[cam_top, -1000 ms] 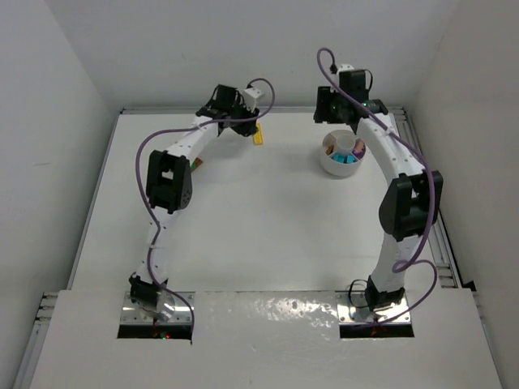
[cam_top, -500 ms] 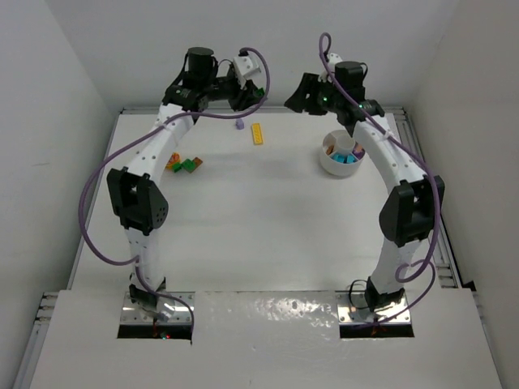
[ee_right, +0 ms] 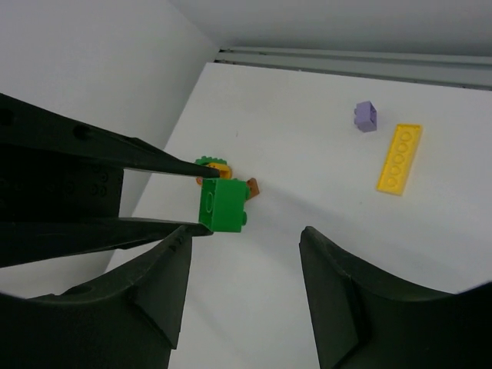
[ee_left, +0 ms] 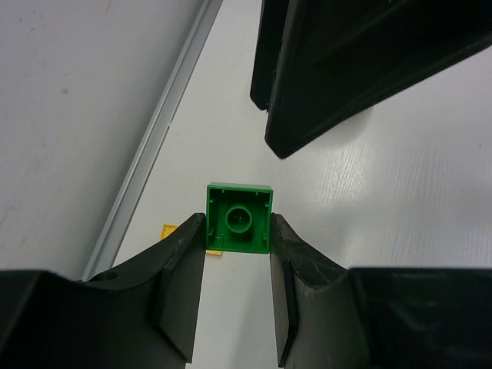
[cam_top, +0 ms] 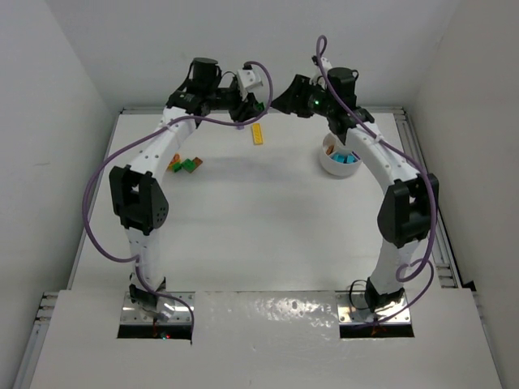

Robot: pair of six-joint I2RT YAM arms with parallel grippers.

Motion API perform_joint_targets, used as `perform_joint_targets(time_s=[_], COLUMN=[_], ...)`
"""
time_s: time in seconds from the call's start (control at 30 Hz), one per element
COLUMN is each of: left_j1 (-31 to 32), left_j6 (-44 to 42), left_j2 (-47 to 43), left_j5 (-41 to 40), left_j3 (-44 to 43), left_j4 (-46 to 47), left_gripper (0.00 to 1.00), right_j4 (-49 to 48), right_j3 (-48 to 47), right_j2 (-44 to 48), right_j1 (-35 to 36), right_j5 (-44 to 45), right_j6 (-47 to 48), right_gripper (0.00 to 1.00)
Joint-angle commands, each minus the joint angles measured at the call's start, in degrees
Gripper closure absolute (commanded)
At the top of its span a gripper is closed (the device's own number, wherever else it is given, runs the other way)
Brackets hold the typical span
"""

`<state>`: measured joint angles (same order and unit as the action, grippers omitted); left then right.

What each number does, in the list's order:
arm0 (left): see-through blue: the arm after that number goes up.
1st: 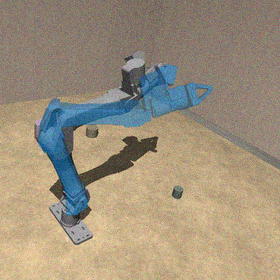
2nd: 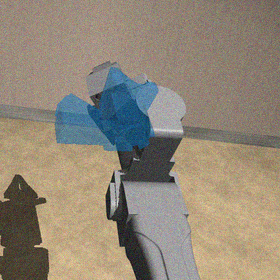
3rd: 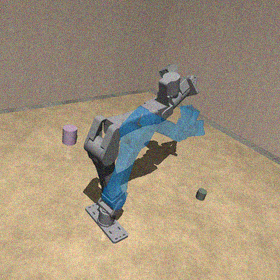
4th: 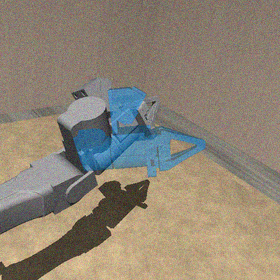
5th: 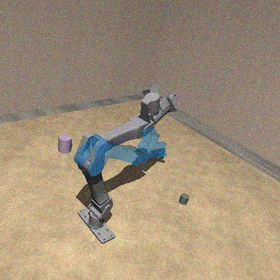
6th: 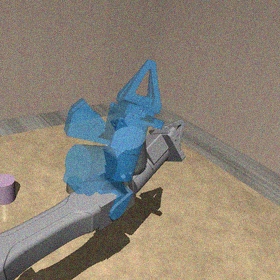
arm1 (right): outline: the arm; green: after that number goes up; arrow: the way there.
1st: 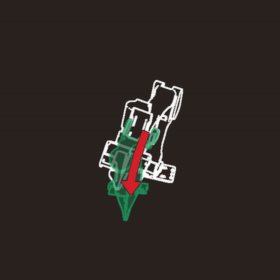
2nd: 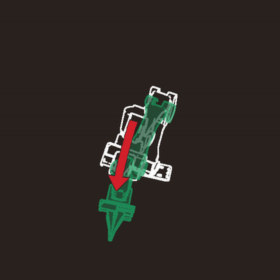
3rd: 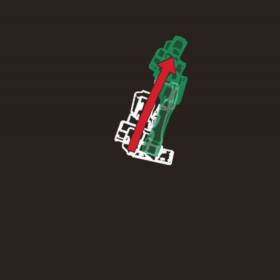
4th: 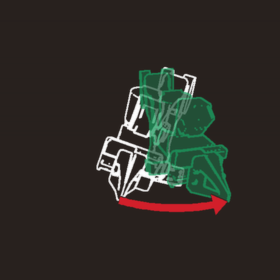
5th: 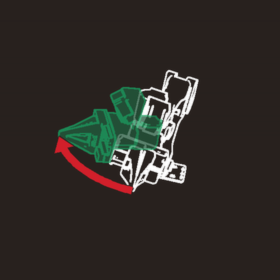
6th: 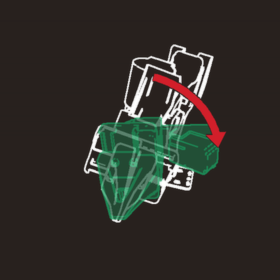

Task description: Sort the legos into containers by color

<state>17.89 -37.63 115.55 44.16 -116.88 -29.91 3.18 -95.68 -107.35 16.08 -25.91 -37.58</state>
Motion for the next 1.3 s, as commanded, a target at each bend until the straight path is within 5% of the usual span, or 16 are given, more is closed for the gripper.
perform_joint_targets(time_s=[0.0,0.47,0.67,0.73,0.77,0.8,0.97,1.27], left_j1=[0.8,1.4,1.5,1.5,1.5,1.4,1.5,1.4], left_j6=[-0.8,1.9,2.6,4.3,5.4,5.7,5.4,9.5], left_j2=[-0.7,-0.5,-0.4,-0.3,-0.2,-0.1,-0.1,-0.3], left_j5=[2.6,5.0,5.8,5.6,4.9,4.6,3.0,-7.9], left_j3=[-0.3,0.0,0.2,0.2,0.2,0.3,0.8,1.6], left_j4=[2.4,3.9,4.1,5.6,6.2,6.7,5.0,3.2], left_gripper=[1.00,1.00,1.00,0.98,0.89,0.60,0.04,0.00], right_j4=[-4.1,-4.9,-8.7,-9.2,-9.1,-8.6,-3.4,13.5], right_j3=[-1.3,-4.9,-3.9,-3.1,-2.5,-2.4,-3.9,-3.5], right_j2=[-0.1,-7.3,-7.7,-7.2,-7.0,-6.3,-5.6,-3.4], right_j1=[1.5,2.7,2.8,2.8,2.8,2.8,1.0,-7.1], right_j5=[-1.2,-1.2,-3.0,-3.0,-2.7,-2.0,2.5,26.1], right_j6=[-1.4,-3.3,-4.7,-4.6,-3.6,-2.9,0.8,8.5], right_gripper=[0.43,0.49,0.94,1.00,1.00,1.00,1.00,1.00])
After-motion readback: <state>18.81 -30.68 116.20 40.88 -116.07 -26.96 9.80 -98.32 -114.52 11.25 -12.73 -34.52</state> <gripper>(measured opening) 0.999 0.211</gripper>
